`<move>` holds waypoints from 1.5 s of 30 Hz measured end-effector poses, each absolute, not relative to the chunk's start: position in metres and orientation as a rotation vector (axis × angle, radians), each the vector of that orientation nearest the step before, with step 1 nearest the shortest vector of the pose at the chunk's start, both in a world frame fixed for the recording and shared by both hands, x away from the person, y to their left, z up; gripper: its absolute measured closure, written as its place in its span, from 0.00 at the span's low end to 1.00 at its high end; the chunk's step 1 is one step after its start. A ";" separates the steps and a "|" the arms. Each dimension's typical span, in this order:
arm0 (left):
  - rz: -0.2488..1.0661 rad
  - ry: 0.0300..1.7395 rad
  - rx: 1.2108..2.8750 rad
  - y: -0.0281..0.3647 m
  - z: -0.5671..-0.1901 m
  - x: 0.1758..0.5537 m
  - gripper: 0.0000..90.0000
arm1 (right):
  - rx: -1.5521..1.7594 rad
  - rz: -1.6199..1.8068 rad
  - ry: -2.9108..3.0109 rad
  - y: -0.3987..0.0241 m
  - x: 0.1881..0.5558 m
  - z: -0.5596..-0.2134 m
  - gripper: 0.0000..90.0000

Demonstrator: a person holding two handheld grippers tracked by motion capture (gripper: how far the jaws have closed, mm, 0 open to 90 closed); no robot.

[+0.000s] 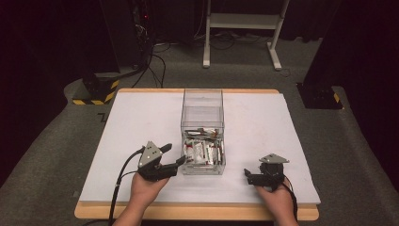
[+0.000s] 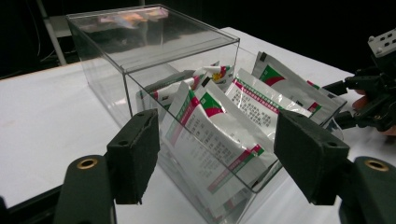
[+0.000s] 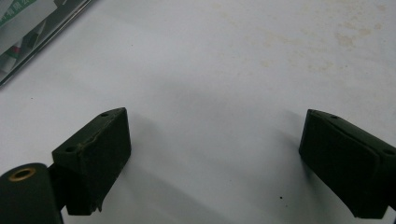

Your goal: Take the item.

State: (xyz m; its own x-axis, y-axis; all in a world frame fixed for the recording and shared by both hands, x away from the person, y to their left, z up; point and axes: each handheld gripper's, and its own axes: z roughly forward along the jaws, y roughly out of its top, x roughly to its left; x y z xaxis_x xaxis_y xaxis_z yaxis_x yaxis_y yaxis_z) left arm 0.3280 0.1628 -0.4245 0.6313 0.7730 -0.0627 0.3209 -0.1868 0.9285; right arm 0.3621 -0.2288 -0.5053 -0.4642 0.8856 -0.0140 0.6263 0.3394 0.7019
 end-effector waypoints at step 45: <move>0.614 0.906 1.835 0.132 -0.429 0.340 0.74 | 1.330 0.895 2.212 -0.229 0.362 -0.505 0.10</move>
